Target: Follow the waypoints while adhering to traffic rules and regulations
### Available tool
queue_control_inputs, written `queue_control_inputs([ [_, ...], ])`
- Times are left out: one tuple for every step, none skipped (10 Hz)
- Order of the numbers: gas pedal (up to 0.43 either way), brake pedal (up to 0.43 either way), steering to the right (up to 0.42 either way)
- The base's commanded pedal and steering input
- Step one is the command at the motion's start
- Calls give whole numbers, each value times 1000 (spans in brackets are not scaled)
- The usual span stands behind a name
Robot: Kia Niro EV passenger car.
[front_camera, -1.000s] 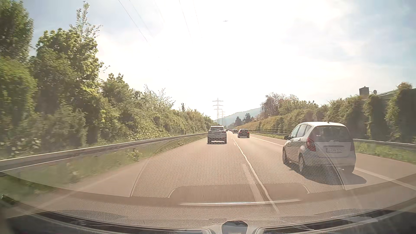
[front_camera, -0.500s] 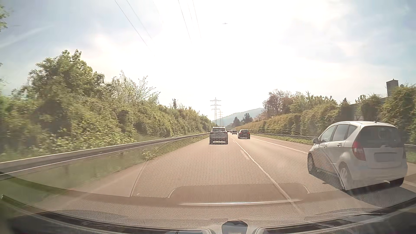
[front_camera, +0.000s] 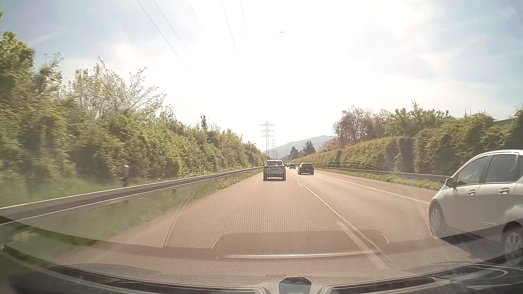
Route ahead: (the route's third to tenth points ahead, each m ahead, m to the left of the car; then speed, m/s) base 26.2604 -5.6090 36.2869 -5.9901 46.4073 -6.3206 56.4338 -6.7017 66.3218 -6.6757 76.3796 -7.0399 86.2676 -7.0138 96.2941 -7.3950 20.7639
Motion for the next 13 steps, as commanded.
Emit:
queue_control_inputs([
  [98, 0, 6],
  [98, 0, 6],
  [110, 0, 6],
  [110, 0, 6],
  [130, 0, 5],
  [130, 0, 5],
  [130, 0, 5],
  [130, 0, 5],
  [130, 0, 5],
  [130, 0, 5],
  [138, 0, 5],
  [138, 0, 5],
  [138, 0, 5],
])
